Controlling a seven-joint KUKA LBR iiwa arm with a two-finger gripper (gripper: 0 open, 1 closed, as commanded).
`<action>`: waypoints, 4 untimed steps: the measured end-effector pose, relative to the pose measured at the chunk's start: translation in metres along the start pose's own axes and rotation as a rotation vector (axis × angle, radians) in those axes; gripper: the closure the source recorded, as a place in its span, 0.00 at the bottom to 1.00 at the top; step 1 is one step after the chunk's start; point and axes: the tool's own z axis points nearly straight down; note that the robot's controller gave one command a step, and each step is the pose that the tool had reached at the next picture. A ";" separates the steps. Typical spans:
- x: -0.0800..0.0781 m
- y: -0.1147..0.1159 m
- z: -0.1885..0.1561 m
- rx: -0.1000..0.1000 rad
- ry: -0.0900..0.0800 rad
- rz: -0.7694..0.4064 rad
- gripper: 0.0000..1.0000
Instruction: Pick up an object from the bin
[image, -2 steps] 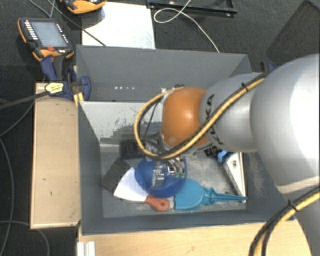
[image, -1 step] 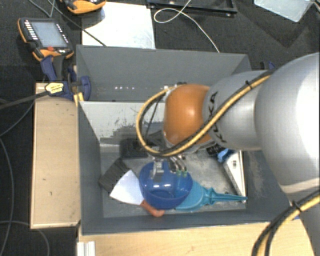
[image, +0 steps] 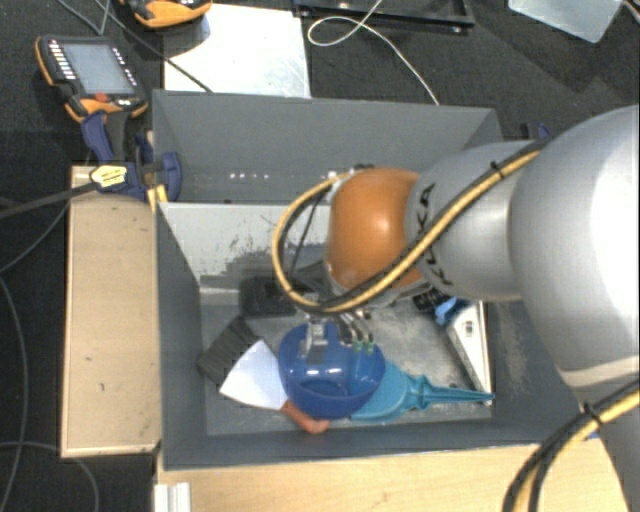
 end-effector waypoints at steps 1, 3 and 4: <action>0.000 0.000 0.000 0.000 0.000 0.002 1.00; 0.000 0.000 0.000 0.000 0.000 0.004 1.00; 0.000 0.000 0.000 0.000 0.000 0.006 1.00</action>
Offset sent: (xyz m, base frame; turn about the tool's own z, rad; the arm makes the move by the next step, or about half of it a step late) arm 0.0000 0.0000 0.0000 0.0000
